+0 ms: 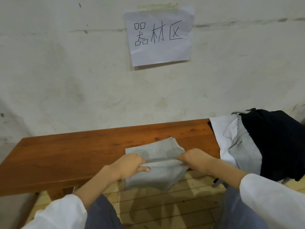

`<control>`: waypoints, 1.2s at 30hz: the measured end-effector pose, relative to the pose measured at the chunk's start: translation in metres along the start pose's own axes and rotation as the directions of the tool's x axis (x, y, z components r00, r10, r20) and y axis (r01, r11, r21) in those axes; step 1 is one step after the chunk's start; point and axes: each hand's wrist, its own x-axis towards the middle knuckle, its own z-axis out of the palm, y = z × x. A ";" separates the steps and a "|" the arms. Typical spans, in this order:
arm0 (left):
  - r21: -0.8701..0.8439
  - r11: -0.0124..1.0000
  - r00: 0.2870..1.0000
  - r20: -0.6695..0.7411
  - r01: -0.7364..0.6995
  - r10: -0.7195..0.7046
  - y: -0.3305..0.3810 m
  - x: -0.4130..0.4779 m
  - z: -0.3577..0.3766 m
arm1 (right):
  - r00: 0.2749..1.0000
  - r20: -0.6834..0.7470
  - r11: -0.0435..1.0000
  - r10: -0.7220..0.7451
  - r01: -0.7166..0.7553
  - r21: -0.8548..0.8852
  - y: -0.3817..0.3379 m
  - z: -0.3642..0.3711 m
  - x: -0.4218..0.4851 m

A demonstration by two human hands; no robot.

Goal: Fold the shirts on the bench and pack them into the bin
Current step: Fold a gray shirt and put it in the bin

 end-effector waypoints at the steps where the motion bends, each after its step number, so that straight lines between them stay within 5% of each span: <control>1: -0.016 1.000 1.000 0.030 0.002 -0.001 0.000 0.002 -0.011 | 1.000 -0.011 1.000 0.026 -0.026 -0.011 0.002 -0.012 0.001; 7: 0.063 0.996 0.992 -0.111 0.058 -0.051 -0.001 0.030 -0.101 | 0.948 -0.208 0.964 0.242 -0.211 0.159 0.034 -0.090 0.021; 12: 0.136 0.982 0.896 -0.441 0.133 -0.060 -0.003 0.038 -0.167 | 0.791 -0.504 0.929 0.347 -0.215 0.303 0.069 -0.150 0.033; 16: 0.146 0.982 0.851 -0.524 0.118 -0.024 -0.007 0.032 -0.151 | 0.678 -0.650 0.932 0.343 -0.162 0.323 0.063 -0.139 0.032; 19: 0.158 0.987 0.843 -0.534 0.023 0.066 -0.002 0.027 -0.093 | 0.742 -0.536 0.890 0.402 -0.178 0.421 0.051 -0.080 0.031; 22: 0.196 0.977 0.971 -0.236 0.086 -0.038 0.011 0.019 -0.021 | 0.864 -0.361 0.886 0.352 -0.182 0.427 0.029 -0.009 0.022; 26: 0.203 0.967 0.985 -0.113 0.152 -0.131 0.020 0.014 0.043 | 0.880 -0.292 0.863 0.374 -0.215 0.458 -0.001 0.049 0.004; 30: 0.002 0.993 0.962 -0.249 0.115 -0.111 0.015 0.012 0.054 | 0.868 -0.312 0.832 0.387 -0.183 0.523 -0.003 0.046 -0.005; 34: -0.224 0.969 0.808 -0.550 0.103 -0.213 -0.009 0.036 0.034 | 0.721 -0.349 0.655 0.598 -0.188 0.732 0.019 0.029 0.028; 36: -0.280 0.934 0.754 -0.557 0.223 -0.347 -0.030 0.056 0.021 | 0.745 -0.352 0.668 0.567 -0.166 0.726 0.037 0.021 0.056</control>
